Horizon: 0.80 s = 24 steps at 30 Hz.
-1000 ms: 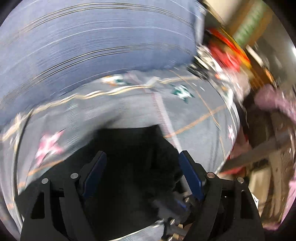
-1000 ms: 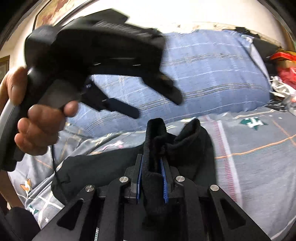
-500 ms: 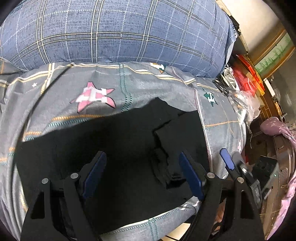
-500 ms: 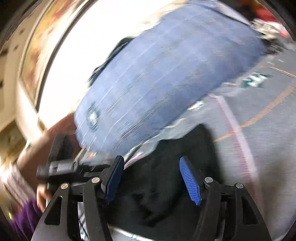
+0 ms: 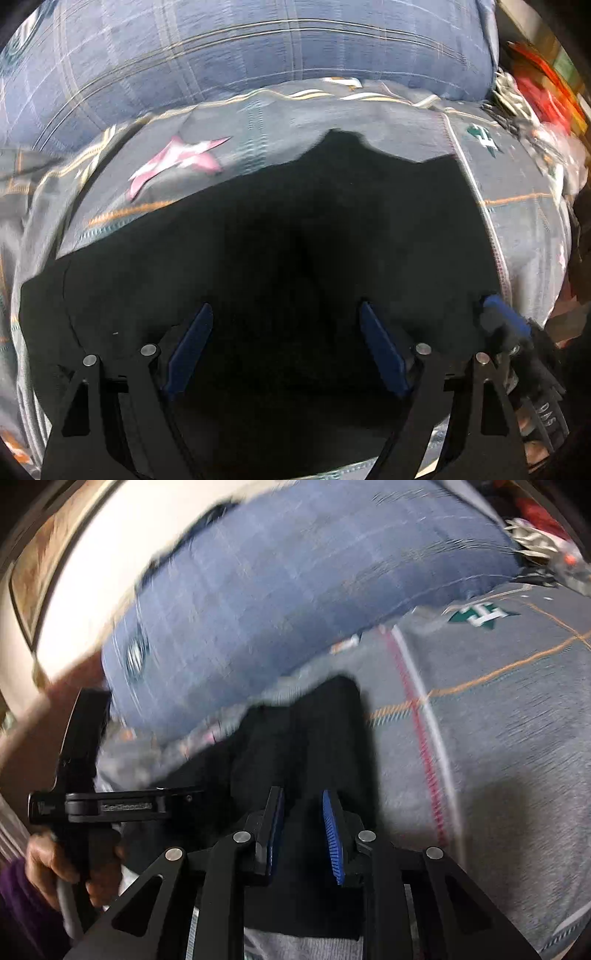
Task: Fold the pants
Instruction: 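Fold the held leg over the pants with the right gripper and release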
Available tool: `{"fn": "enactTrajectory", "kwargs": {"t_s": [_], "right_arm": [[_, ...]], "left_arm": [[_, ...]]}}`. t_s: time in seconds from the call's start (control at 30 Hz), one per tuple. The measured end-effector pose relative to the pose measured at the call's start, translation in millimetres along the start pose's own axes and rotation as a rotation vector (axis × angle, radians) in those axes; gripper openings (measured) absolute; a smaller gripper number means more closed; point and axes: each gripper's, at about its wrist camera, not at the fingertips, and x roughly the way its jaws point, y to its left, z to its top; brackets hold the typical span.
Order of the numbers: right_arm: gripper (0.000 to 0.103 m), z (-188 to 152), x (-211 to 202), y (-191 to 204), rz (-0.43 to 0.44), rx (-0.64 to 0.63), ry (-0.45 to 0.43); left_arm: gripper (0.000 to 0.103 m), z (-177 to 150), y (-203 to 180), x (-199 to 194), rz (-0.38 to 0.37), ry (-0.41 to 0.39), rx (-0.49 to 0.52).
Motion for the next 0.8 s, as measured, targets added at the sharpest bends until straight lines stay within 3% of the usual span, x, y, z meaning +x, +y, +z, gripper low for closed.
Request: {"fn": "enactTrajectory", "kwargs": {"t_s": [0.03, 0.07, 0.1, 0.13, 0.23, 0.3, 0.43, 0.5, 0.6, 0.67, 0.73, 0.8], "right_arm": [[0.024, -4.1, 8.1, 3.9, -0.004, -0.026, 0.049], [0.02, -7.4, 14.2, 6.3, -0.022, -0.051, 0.077], [0.02, -9.6, 14.0, 9.6, -0.05, -0.085, 0.062], [0.021, -10.2, 14.2, 12.2, -0.06, -0.109, 0.061], [0.021, -10.7, 15.2, 9.2, -0.052, -0.094, 0.066], [0.022, -10.6, 15.4, 7.4, -0.045, -0.079, 0.065], [0.023, -12.2, 16.6, 12.5, -0.069, -0.115, 0.055], [0.023, -13.8, 16.7, 16.4, -0.081, -0.136, 0.05], [0.023, -16.5, 14.0, 16.3, -0.077, -0.148, 0.049], [0.023, -16.8, 13.1, 12.9, -0.06, -0.142, 0.05], [0.023, -16.9, 12.2, 11.6, -0.051, -0.141, 0.051], [0.023, -17.2, 12.0, 12.3, -0.053, -0.153, 0.048]], "left_arm": [[0.083, -0.7, 10.7, -2.6, 0.0, 0.001, -0.024], [0.082, -1.5, 20.3, -5.3, 0.057, 0.006, -0.034], [0.082, -3.1, 29.7, -8.1, 0.131, 0.008, -0.035], [0.082, -5.4, 39.4, -10.7, 0.148, 0.004, -0.037], [0.082, -16.5, 66.7, -22.8, 0.064, 0.009, -0.125], [0.082, -21.3, 69.3, -36.2, -0.011, -0.032, -0.15], [0.082, -21.2, 38.6, -47.4, -0.122, -0.098, -0.111], [0.082, -17.0, 16.8, -45.8, -0.14, -0.12, -0.084], [0.082, -13.3, -4.8, -26.3, -0.065, -0.11, -0.034], [0.085, -20.5, -11.2, -6.4, 0.058, -0.064, 0.017], [0.093, -29.4, -2.2, -5.3, 0.046, -0.113, -0.005], [0.093, -30.8, 4.2, -8.1, 0.035, -0.11, -0.022]]}}
